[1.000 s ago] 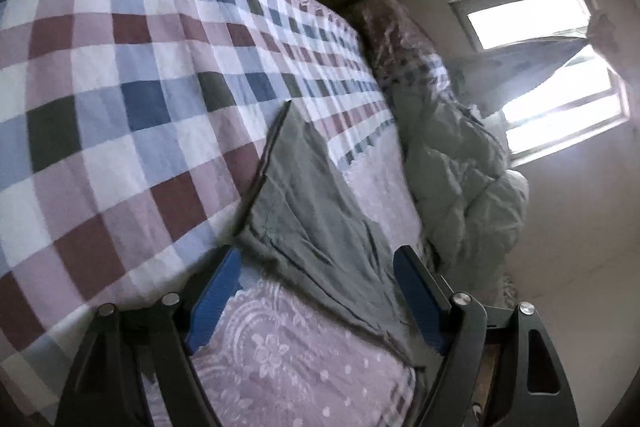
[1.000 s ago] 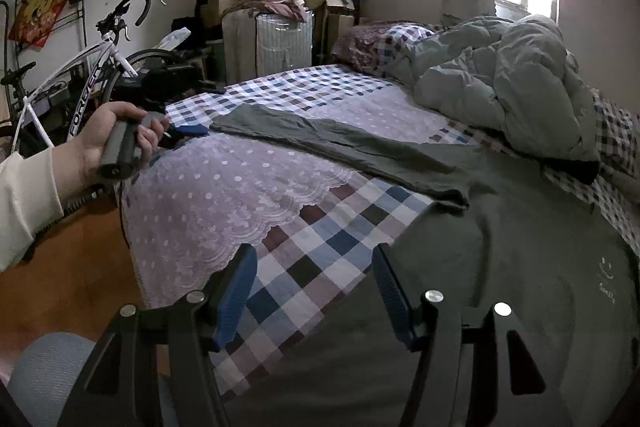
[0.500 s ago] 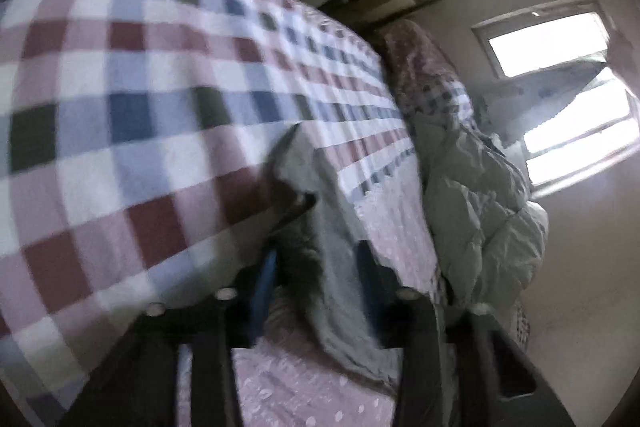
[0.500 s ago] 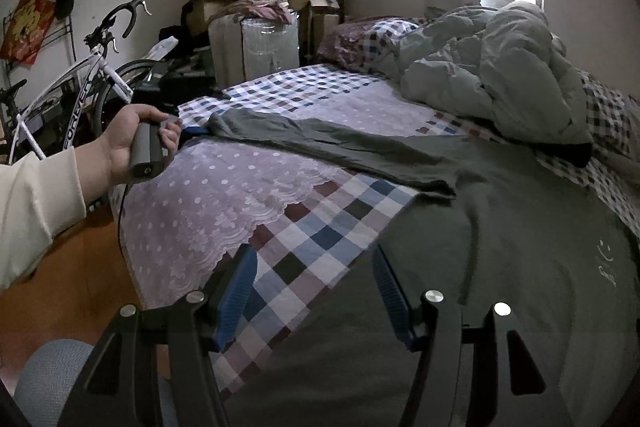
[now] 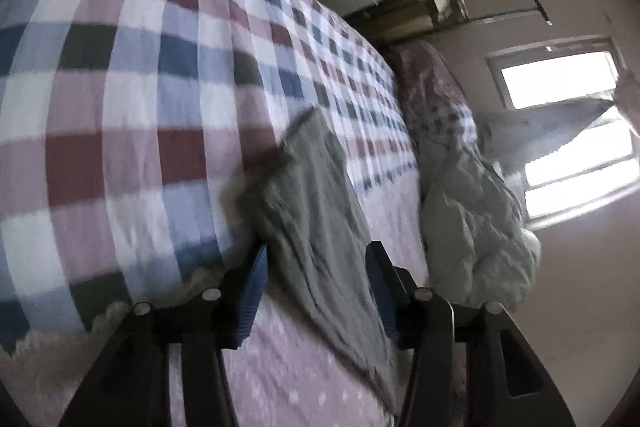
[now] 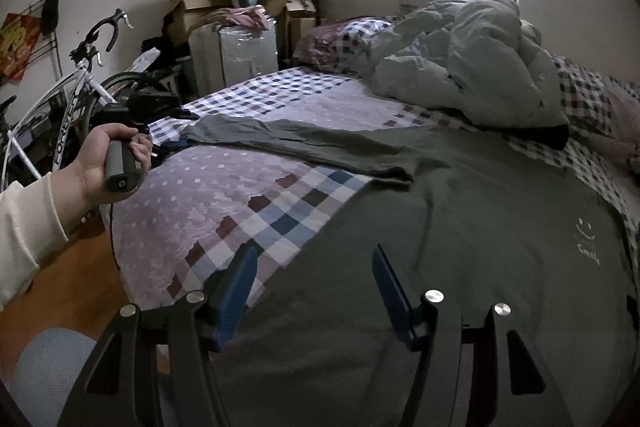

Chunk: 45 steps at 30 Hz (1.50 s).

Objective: Fold clothes

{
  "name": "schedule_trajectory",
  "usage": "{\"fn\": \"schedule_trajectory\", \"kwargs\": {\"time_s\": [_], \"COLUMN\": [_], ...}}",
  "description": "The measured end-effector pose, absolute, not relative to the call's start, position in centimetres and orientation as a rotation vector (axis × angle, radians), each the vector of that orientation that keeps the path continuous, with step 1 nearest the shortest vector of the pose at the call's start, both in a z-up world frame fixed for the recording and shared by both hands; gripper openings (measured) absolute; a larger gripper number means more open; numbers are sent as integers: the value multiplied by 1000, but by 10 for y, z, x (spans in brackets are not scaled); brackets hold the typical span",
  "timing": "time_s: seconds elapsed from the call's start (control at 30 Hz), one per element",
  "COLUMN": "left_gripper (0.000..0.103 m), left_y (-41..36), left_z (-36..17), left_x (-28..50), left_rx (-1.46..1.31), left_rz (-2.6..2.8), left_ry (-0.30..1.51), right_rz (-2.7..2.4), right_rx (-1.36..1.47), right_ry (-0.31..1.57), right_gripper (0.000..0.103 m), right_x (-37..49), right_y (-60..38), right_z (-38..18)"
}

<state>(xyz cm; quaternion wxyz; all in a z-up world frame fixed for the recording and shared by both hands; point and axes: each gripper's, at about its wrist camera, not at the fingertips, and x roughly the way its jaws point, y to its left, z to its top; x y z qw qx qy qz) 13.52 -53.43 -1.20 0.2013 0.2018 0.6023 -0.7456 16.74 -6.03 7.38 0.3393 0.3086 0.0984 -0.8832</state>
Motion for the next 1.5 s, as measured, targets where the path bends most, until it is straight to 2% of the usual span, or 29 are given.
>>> {"fn": "schedule_trajectory", "kwargs": {"time_s": [0.1,0.17,0.2,0.23,0.33,0.5,0.73,0.9,1.1,1.27,1.5], "left_gripper": [53,39,21,14,6,5,4,4,4,4,4], "left_y": [-542,-543,-543,-543,-541,-535,-503,-448,-340,-224,-73], "left_z": [-11,-8,-8,-6,1,32,107,171,219,230,190], "left_x": [130,128,126,125,123,111,66,13,-57,-106,-152], "left_rx": [526,526,535,538,542,534,488,498,618,744,997], "left_rz": [-2064,-2072,-2074,-2077,-2098,-2183,-2355,-2536,-2781,-2969,-3092], "left_ry": [1654,1618,1604,1595,1552,1458,1355,1259,1087,838,608], "right_rz": [-2298,-2297,-2297,-2299,-2307,-2316,-2327,-2368,-2418,-2449,-2486], "right_rx": [798,786,782,782,783,782,779,764,773,815,873], "right_ry": [255,268,269,266,241,213,150,87,-9,-139,-290], "right_gripper": [64,64,64,64,64,64,64,64,64,64,64], "right_x": [170,173,173,173,169,161,136,102,58,41,17], "right_y": [-59,-60,-60,-60,-56,-45,-6,38,103,163,233], "right_z": [76,78,78,79,81,85,98,109,108,96,89]}}
